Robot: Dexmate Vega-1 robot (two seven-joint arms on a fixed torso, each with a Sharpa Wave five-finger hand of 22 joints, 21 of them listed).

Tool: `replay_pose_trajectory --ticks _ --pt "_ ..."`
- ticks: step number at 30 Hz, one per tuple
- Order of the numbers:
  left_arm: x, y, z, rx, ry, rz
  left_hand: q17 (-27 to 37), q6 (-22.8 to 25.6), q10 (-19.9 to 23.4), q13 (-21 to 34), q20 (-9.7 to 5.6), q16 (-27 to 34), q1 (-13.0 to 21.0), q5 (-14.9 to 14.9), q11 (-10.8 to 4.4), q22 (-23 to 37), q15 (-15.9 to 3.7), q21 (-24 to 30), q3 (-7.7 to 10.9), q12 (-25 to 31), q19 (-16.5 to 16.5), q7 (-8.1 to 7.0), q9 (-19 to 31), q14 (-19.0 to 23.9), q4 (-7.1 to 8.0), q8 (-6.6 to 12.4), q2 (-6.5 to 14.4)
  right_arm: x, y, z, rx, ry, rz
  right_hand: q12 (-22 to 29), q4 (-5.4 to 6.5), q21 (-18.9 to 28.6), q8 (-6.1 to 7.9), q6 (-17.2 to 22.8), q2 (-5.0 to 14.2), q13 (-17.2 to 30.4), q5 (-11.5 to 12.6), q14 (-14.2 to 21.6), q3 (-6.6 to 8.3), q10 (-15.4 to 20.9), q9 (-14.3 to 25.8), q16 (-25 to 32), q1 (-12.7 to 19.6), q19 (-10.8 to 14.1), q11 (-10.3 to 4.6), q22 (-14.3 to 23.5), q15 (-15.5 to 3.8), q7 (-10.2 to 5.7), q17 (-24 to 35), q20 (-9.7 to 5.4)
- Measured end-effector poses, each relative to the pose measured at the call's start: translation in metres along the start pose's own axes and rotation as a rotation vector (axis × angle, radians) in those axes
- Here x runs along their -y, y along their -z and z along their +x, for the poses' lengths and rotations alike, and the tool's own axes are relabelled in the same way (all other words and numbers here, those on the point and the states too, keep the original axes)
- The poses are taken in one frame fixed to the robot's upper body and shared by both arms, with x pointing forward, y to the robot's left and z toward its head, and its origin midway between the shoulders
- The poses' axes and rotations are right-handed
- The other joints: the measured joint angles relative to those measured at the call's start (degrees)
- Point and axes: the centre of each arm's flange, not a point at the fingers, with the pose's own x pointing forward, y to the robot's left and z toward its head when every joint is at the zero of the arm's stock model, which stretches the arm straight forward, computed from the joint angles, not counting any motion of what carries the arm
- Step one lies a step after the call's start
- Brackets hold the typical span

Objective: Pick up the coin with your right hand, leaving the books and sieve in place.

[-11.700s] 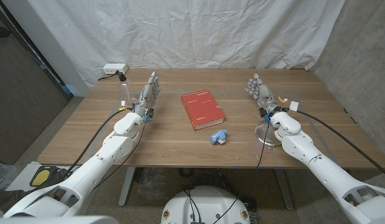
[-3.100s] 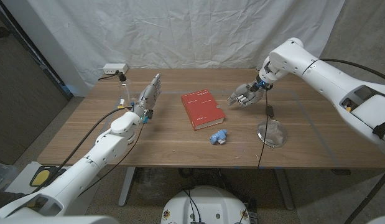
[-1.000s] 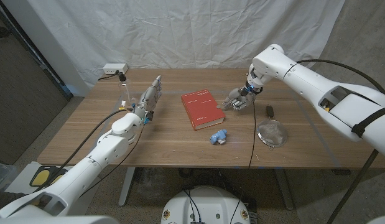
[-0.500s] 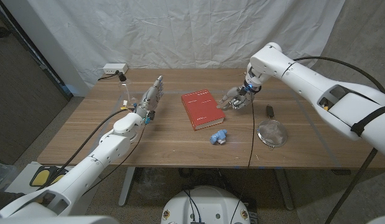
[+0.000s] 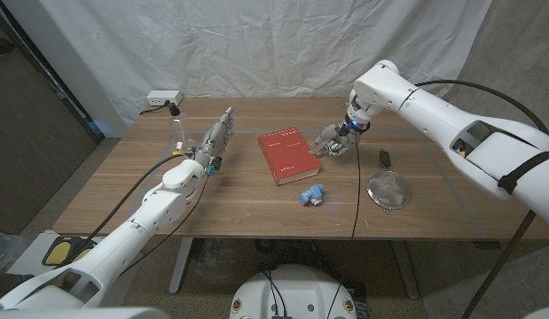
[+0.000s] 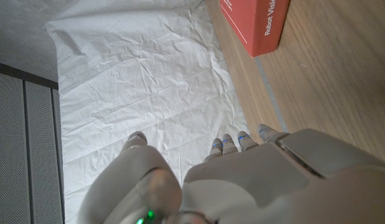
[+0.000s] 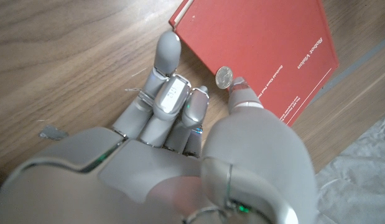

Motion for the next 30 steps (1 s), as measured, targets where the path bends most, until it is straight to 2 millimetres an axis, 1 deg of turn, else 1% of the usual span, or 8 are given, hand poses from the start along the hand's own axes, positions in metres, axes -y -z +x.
replay_pose_trajectory --ticks 3,9,11,18,21,25,28,30 --pt "0.0 0.0 0.0 -0.001 0.001 0.0 0.0 0.0 0.0 0.0 0.0 0.0 0.0 0.0 0.0 0.0 0.0 0.0 -0.24 0.0 0.0 0.0 0.0 0.0 0.24 0.0 0.0 -0.001 0.0 0.0 0.001 0.001 0.001 0.0 0.0 0.0 0.0 0.02 0.0 0.0 0.0 0.0 0.0 -0.07 0.26 0.0 0.0 0.0 0.07 0.09 0.0 0.02 0.0 0.0" --pt "0.0 0.0 0.001 0.001 0.004 0.0 0.0 0.0 0.0 0.0 0.0 0.0 0.0 0.0 0.0 0.0 0.0 0.0 -0.24 0.0 0.0 0.0 0.0 0.0 0.24 0.0 0.0 -0.004 -0.001 0.0 0.004 0.0 0.005 0.0 0.0 -0.21 0.0 0.04 0.02 0.0 0.0 0.0 0.0 0.07 0.53 0.0 0.02 0.0 -0.06 0.12 0.0 0.02 0.0 0.0" --pt "0.001 0.0 0.002 0.002 0.005 0.0 0.0 0.0 0.0 0.0 0.0 0.0 0.0 0.0 0.0 0.0 0.0 0.0 -0.41 0.0 0.0 0.0 0.0 0.0 0.08 0.0 0.0 -0.005 -0.001 0.0 0.006 0.0 0.005 0.0 0.0 -0.21 0.0 0.04 0.39 0.0 0.0 0.0 0.0 0.1 0.53 0.0 0.39 0.0 -0.1 0.12 0.0 0.03 0.0 0.0" --pt "0.002 0.001 0.003 0.003 0.01 -0.003 0.0 0.0 0.0 0.0 0.0 0.0 0.0 0.0 0.0 0.0 0.0 0.0 -0.42 0.0 0.0 0.0 0.0 0.0 0.06 0.0 0.0 -0.01 -0.004 0.0 0.01 -0.001 0.001 0.0 0.0 -0.31 0.0 0.39 0.4 0.0 0.0 0.0 0.0 0.14 0.8 0.0 0.4 0.0 -0.14 0.11 0.0 -0.11 0.0 0.0" --pt "0.002 0.002 0.003 0.002 0.011 -0.004 0.0 0.0 0.0 0.0 0.0 0.0 0.0 0.0 0.0 0.0 0.0 0.0 -0.42 0.0 0.0 0.0 0.0 0.0 0.07 0.0 0.0 -0.011 -0.005 0.0 0.011 0.0 0.0 0.0 0.0 -0.42 0.0 0.39 0.76 0.0 0.0 0.0 0.0 0.14 1.0 0.0 0.77 0.0 -0.13 0.11 0.0 -0.11 0.0 0.0" --pt "0.002 0.003 0.003 0.003 0.012 -0.006 0.0 0.0 0.0 0.0 0.0 0.0 0.17 0.0 0.0 0.0 0.0 0.0 -0.41 0.0 0.0 0.0 0.0 0.0 0.07 0.0 0.17 -0.013 -0.005 0.001 0.011 -0.002 -0.001 0.0 -0.26 -0.42 0.0 0.98 0.76 0.0 0.0 0.0 0.26 0.15 1.06 0.0 0.77 0.0 -0.13 0.11 0.0 -0.53 0.0 0.0" --pt "0.002 0.004 0.003 0.003 0.011 -0.008 0.0 0.0 -0.22 0.0 0.0 0.0 0.23 0.0 -0.22 0.0 0.0 0.0 -0.55 0.0 0.0 0.0 0.0 0.0 -0.07 0.0 0.23 -0.013 -0.005 0.001 0.008 0.004 0.001 0.0 -0.26 -0.42 0.0 1.1 0.99 0.0 0.0 0.0 0.26 0.15 1.32 0.0 1.0 0.0 -0.13 0.11 0.0 -0.41 0.0 0.0" --pt "0.001 0.005 0.003 0.003 0.011 -0.009 0.0 0.0 -0.22 0.0 0.0 0.0 0.23 0.0 -0.22 0.0 0.0 0.0 -0.56 0.0 0.0 0.0 0.0 0.0 -0.08 0.0 0.23 -0.013 -0.004 0.002 0.008 0.004 0.001 0.0 -0.31 -0.42 0.0 1.1 1.01 0.0 0.44 0.0 0.31 0.15 1.38 0.0 1.01 0.0 -0.12 0.11 0.0 -0.41 0.0 0.0"
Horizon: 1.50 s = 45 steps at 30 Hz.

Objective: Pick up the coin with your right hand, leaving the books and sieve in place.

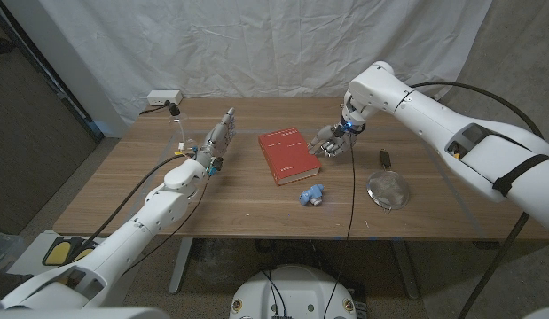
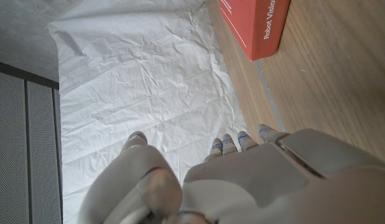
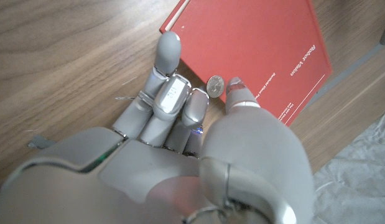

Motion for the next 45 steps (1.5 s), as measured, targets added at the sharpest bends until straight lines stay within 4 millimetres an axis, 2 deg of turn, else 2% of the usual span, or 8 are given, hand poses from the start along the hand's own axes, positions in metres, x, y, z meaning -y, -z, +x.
replay_pose_trajectory --ticks 20,33,37,45 --pt "0.0 0.001 0.0 0.004 0.006 -0.006 0.0 0.52 0.0 0.0 0.0 0.0 0.98 0.0 0.0 0.0 0.0 0.0 0.17 0.0 0.0 0.1 0.0 0.0 -0.17 0.44 0.98 -0.005 0.0 0.003 -0.015 0.013 -0.004 0.0 -0.18 -0.22 0.39 1.98 0.34 0.0 0.0 0.0 0.18 -0.04 1.27 0.0 0.98 0.0 -0.02 -0.01 0.0 -0.94 0.0 0.0" --pt "0.0 0.001 -0.003 0.005 0.004 -0.006 0.0 0.51 0.0 0.0 0.0 0.0 1.51 0.0 0.0 0.0 0.23 0.0 0.17 0.0 0.0 0.1 0.0 -0.24 -0.17 0.44 1.51 -0.006 0.003 0.008 -0.024 0.022 -0.004 0.0 -0.36 -0.44 2.22 6.24 1.32 0.0 -0.28 0.0 0.68 -0.03 2.86 0.0 1.96 0.0 -0.01 0.2 0.0 -2.54 0.0 0.0" --pt "-0.001 0.001 -0.004 0.005 0.003 -0.006 0.0 0.51 0.01 0.0 0.02 0.0 1.51 -0.22 0.0 0.0 0.23 0.0 0.41 0.0 -0.02 0.1 0.0 -0.24 -0.4 0.44 1.51 -0.006 0.004 0.009 -0.026 0.026 -0.004 0.0 -0.44 -0.44 3.14 7.71 2.0 0.0 -0.51 0.0 0.76 -0.02 3.76 0.0 2.63 0.0 -0.01 0.27 0.0 -3.61 0.0 0.0" --pt "-0.002 0.002 -0.005 0.001 0.001 -0.008 0.0 0.51 0.01 0.0 0.22 0.0 1.73 -0.22 0.0 0.0 0.23 0.0 0.41 0.0 -0.22 0.1 0.0 -0.23 -0.4 0.44 1.73 -0.005 0.004 0.011 -0.03 0.032 -0.001 0.0 0.12 -0.44 4.16 9.95 3.39 0.0 -1.13 0.0 1.32 -0.01 4.93 0.0 1.85 0.0 0.01 0.27 0.0 -4.25 0.0 0.0"
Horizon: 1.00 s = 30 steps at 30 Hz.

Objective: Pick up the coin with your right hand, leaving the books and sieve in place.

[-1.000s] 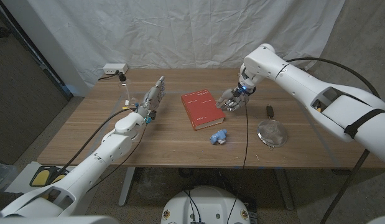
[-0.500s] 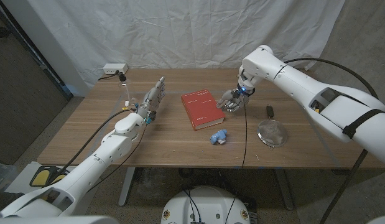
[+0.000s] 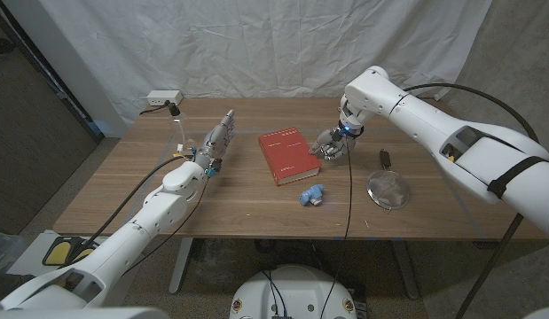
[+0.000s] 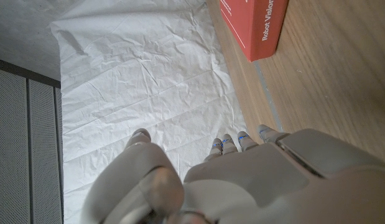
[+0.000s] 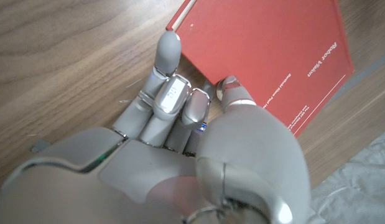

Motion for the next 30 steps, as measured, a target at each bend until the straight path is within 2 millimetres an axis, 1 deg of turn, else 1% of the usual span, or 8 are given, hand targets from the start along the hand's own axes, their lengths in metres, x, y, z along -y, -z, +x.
replay_pose_trajectory --ticks 4,12,15,22,24,27,28,30 --pt "-0.001 0.002 0.0 -0.005 -0.001 0.0 0.0 0.0 0.0 0.0 0.0 0.0 0.0 0.0 0.0 0.0 0.0 0.0 0.0 0.0 0.0 0.0 0.0 0.0 0.0 0.0 0.0 0.0 0.0 0.001 -0.001 0.001 0.003 0.0 0.51 0.0 0.43 1.14 1.18 0.0 -0.22 0.0 0.51 0.08 0.48 0.0 -0.38 0.0 0.08 -0.15 0.0 -0.5 -0.27 0.0" --pt "-0.003 0.004 0.0 -0.013 -0.005 0.0 0.0 0.0 0.0 0.0 0.0 0.0 0.3 -0.08 0.0 0.0 0.0 0.0 0.0 0.0 0.0 0.0 0.0 0.0 0.0 0.0 0.3 0.002 0.0 0.0 0.004 0.009 0.024 0.0 1.58 0.0 0.78 2.12 4.17 0.0 -0.48 0.0 1.58 0.11 1.32 0.0 -1.11 0.54 0.1 -0.11 0.0 -0.45 -0.22 -0.12" --pt "-0.003 0.004 0.0 -0.013 -0.005 0.001 0.0 0.0 0.0 0.0 0.0 0.0 0.39 -0.22 0.0 0.0 0.0 0.0 0.0 0.0 0.0 0.0 0.0 0.0 0.0 0.0 0.39 0.003 0.0 -0.001 0.006 0.017 0.03 0.0 1.4 0.0 0.85 2.46 5.18 0.0 -0.65 0.0 2.29 0.17 1.52 0.0 -1.02 0.54 0.16 0.0 0.0 -0.75 -0.13 -0.12" --pt "-0.003 0.005 0.001 -0.016 -0.006 0.001 0.0 0.0 0.0 0.0 0.0 0.0 0.53 -0.22 0.0 0.0 0.0 0.0 0.24 0.0 0.0 0.0 0.0 0.0 -0.23 0.0 0.53 0.006 0.002 -0.002 0.012 0.023 0.044 0.0 -0.76 0.24 1.61 2.83 7.44 0.0 -0.79 0.0 5.23 0.16 2.35 0.0 1.16 0.29 0.16 0.53 0.0 -0.97 -0.13 -0.31" --pt "-0.002 0.005 0.002 -0.017 -0.005 0.001 0.0 0.0 0.0 0.0 0.0 0.0 0.53 -0.22 0.0 0.0 0.0 0.0 0.24 0.0 0.0 0.0 0.0 0.0 -0.23 0.0 0.53 0.007 0.003 -0.002 0.014 0.024 0.047 0.0 -1.23 0.24 1.76 2.83 7.27 0.0 -0.44 0.0 6.16 0.15 2.35 0.0 1.36 -0.23 0.16 0.74 0.0 -0.97 -0.17 0.0" --pt "-0.002 0.006 0.002 -0.019 -0.005 0.002 0.0 0.0 0.0 0.0 0.0 0.0 0.75 -0.22 0.0 0.0 0.0 0.0 0.24 0.0 0.0 0.0 0.0 0.0 -0.23 0.0 0.75 0.008 0.004 -0.003 0.015 0.026 0.05 0.0 -1.8 0.45 2.11 2.83 7.05 0.0 -0.38 0.0 6.75 0.15 2.35 0.0 1.58 -0.42 0.16 0.8 0.0 -0.97 -0.29 0.2" --pt "-0.002 0.006 0.002 -0.019 -0.004 0.003 0.0 0.0 0.0 0.0 0.02 0.0 0.75 -0.3 0.0 0.0 0.0 0.0 0.24 0.0 0.02 0.0 0.0 0.0 -0.23 0.0 0.75 0.009 0.004 -0.003 0.015 0.026 0.051 0.0 -1.87 0.45 2.51 2.83 7.79 0.0 -0.14 0.0 6.96 0.16 3.41 0.0 2.58 -0.42 0.18 0.8 0.0 -0.97 -0.3 0.2" --pt "-0.001 0.006 0.004 -0.021 -0.002 0.003 0.0 0.0 0.0 0.0 0.34 0.0 0.75 -0.44 0.0 0.0 -0.01 0.0 0.24 0.0 0.34 0.0 0.0 0.0 -0.23 0.0 0.75 0.01 0.007 -0.003 0.011 0.03 0.054 0.0 -1.95 0.67 2.52 2.82 7.91 0.0 -0.14 0.0 7.2 0.15 4.24 0.0 2.96 -0.42 0.19 1.02 0.0 -0.97 -0.3 0.2"
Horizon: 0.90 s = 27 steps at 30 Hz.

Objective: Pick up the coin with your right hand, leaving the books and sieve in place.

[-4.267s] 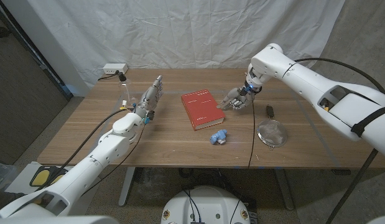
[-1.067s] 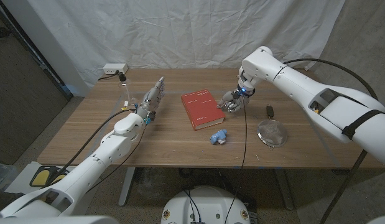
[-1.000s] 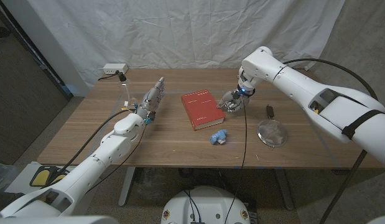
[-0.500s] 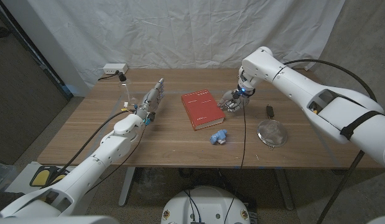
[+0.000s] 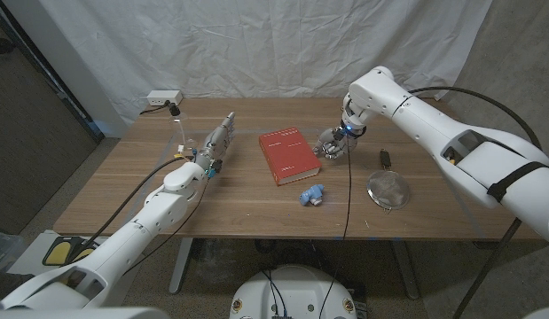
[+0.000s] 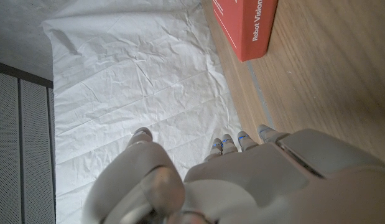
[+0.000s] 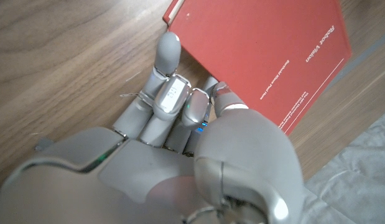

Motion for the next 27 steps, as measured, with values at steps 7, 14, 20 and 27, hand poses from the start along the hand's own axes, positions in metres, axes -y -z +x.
replay_pose_trajectory --ticks 7,14,20,27 --pt "0.0027 0.0008 0.004 -0.007 0.007 0.004 0.0 0.4 0.0 0.0 -0.01 0.0 0.0 0.0 0.0 0.0 0.0 0.0 0.0 0.0 -0.01 -0.23 0.0 0.0 0.0 0.0 0.0 0.0036 0.0028 -0.001 0.006 -0.001 0.008 0.0 -0.34 0.0 -0.26 0.0 -0.4 0.0 -0.01 0.0 0.95 -0.02 0.08 0.0 0.41 -0.82 -0.02 0.24 0.0 0.0 0.0 0.42" --pt "0.0047 0.0005 0.0073 -0.012 0.012 0.008 0.0 0.63 0.0 0.0 -0.01 0.0 0.0 0.0 0.0 0.0 0.0 0.0 0.0 0.0 -0.01 -0.01 0.0 0.0 0.0 0.0 0.0 0.0068 0.0054 -0.0021 0.017 -0.001 0.016 0.0 -0.4 0.22 -0.69 0.0 -0.64 0.0 -0.02 0.0 1.01 -0.02 -0.65 -0.23 0.64 -1.43 -0.02 0.31 0.0 0.0 0.01 0.62" --pt "0.0056 -0.0005 0.0087 -0.014 0.015 0.011 0.0 0.62 0.0 0.0 -0.01 0.0 0.3 0.0 0.0 0.0 0.0 0.0 0.0 0.0 -0.01 -0.01 0.0 0.0 0.0 0.0 0.3 0.0088 0.0067 -0.0039 0.024 0.0 0.019 0.0 -0.62 0.22 -0.76 0.0 -0.94 0.0 -0.03 -0.31 1.78 -0.02 -0.63 -0.23 0.94 -1.43 -0.02 0.3 0.32 0.0 0.01 0.62" --pt "0.0077 -0.0062 0.0092 -0.007 0.017 0.017 0.0 0.62 0.0 0.0 -0.01 0.0 0.3 0.0 0.0 0.0 0.0 0.0 0.0 0.0 -0.01 -0.01 0.0 0.0 0.0 0.0 0.3 0.0109 0.0059 -0.0095 0.034 0.005 0.015 0.0 -0.64 0.66 -0.97 0.0 -0.94 0.0 0.16 -0.31 1.88 -0.02 -0.51 -0.23 0.94 -1.43 -0.02 0.3 0.31 0.0 0.01 0.62"
